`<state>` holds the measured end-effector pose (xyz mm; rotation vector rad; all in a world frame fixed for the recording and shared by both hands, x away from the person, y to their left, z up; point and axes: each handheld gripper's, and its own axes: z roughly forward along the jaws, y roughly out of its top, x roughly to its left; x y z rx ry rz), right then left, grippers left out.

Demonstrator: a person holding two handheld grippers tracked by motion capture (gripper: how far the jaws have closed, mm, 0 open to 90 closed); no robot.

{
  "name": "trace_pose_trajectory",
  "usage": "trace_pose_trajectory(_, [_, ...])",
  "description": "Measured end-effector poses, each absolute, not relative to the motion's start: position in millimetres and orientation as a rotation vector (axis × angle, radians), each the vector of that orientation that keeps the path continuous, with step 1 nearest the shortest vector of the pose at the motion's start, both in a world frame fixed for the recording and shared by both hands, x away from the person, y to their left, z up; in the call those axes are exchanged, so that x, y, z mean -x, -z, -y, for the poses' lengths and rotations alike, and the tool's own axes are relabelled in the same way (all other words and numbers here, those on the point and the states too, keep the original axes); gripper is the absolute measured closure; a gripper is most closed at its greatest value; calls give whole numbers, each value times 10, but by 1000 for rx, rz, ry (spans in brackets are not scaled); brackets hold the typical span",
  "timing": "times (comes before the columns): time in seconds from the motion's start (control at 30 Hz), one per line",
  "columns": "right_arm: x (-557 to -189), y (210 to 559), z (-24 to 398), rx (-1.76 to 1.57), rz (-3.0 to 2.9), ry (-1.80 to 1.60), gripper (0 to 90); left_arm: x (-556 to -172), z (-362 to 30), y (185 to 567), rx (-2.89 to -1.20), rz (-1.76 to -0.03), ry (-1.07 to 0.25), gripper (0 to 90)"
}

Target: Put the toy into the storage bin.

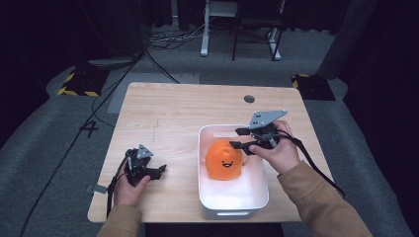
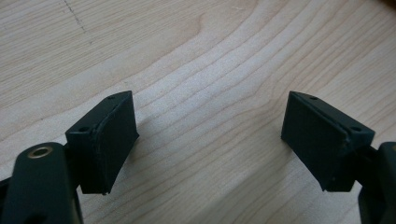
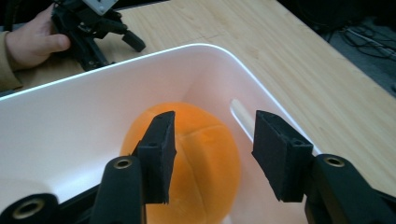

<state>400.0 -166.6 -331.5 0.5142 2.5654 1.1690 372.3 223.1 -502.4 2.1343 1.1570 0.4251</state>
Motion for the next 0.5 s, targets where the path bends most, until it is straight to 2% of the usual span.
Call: trace_pose_trajectory(0.5, [-3951,3132,2174,-663,-2446,-1183,420,-3722,-2230,5023,-2134,-1159,-430,185])
